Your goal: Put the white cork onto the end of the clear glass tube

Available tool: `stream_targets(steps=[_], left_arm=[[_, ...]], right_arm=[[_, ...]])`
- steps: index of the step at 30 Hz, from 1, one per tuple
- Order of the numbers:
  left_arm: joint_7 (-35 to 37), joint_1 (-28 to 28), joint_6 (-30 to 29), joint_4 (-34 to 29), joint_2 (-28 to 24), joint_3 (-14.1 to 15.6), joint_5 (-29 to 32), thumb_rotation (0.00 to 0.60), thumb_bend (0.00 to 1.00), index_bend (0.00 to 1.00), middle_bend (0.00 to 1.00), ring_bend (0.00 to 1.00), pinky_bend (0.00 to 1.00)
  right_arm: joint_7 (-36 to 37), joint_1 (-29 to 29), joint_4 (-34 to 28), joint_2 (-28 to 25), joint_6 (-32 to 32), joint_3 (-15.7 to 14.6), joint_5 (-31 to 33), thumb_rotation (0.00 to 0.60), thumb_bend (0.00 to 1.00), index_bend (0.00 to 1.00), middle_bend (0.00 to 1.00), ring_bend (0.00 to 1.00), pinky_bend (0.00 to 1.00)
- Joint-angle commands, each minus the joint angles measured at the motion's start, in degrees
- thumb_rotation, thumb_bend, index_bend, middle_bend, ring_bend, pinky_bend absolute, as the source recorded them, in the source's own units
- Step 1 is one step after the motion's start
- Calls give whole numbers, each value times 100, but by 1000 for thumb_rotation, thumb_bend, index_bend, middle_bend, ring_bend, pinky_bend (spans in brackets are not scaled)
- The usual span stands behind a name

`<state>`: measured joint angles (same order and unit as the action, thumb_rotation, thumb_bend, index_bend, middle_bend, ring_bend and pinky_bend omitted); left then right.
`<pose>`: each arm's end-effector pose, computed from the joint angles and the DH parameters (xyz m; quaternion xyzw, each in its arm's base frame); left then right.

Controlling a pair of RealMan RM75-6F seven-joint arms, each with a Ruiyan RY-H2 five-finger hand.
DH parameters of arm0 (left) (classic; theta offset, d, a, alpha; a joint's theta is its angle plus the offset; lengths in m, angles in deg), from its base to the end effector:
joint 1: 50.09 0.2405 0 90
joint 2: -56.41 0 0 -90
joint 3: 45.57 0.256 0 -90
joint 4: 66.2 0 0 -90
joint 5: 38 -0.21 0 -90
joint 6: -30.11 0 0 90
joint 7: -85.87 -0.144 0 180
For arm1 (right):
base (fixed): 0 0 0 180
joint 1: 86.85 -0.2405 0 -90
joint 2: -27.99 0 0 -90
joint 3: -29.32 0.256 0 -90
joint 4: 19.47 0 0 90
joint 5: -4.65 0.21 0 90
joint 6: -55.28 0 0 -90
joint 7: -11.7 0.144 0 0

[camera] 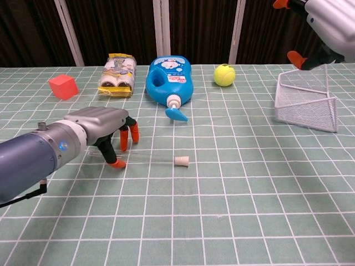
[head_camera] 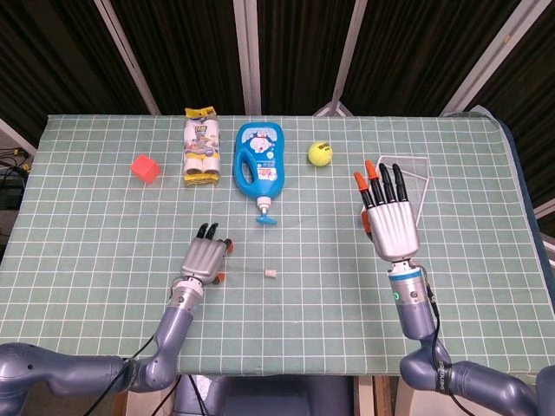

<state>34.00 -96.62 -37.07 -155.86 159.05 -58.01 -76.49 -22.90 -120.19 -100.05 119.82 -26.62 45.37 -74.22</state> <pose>-0.1063 0.3125 -0.0740 -0.7398 -0.3928 -0.2658 0.4772 -0.1555 -0.3369 0.0550 0.6257 -0.1716 0.4473 0.6157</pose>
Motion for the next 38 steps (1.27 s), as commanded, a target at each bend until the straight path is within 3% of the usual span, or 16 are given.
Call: stream_targets(steps=[1, 6, 10, 16, 20, 28, 38], left_arm=[[-66, -4, -78, -124, -79, -10, 85, 600, 280, 266, 215, 23, 0], [156, 134, -280, -429, -307, -31, -17, 600, 272, 216, 142, 0, 0], [789, 444, -512, -799, -674, 55, -629, 600, 271, 199, 104, 0, 0], [2095, 1116, -1011, -1283, -1511, 564, -2281, 600, 210, 149, 51, 0, 0], [2917, 1648, -1519, -1415, -2113, 1070, -3356, 600, 169, 91, 15, 0, 0], [3869, 2672, -2433, -1227, -2973, 1962, -4406, 600, 151, 64, 0, 0, 0], [4813, 3564, -3241, -496, -3449, 2309, -4890, 600, 151, 63, 0, 0, 0]], right_arm=[[-14, 60, -95, -53, -45, -29, 6, 600, 461, 129, 0, 0, 28], [-5, 244, -356, -252, -173, -118, -18, 600, 459, 111, 0, 0, 28], [57, 506, -677, -523, -303, -192, 77, 600, 428, 47, 0, 0, 28], [504, 1048, -1504, -1175, -339, -400, 398, 600, 394, 0, 0, 0, 28], [958, 1464, -1939, -1693, -378, -723, 365, 600, 351, 0, 0, 0, 22], [1522, 2160, -2147, -2242, -643, -1353, 90, 600, 298, 0, 0, 0, 11], [2029, 2730, -1916, -2517, -1183, -1595, -280, 600, 298, 0, 0, 0, 11]])
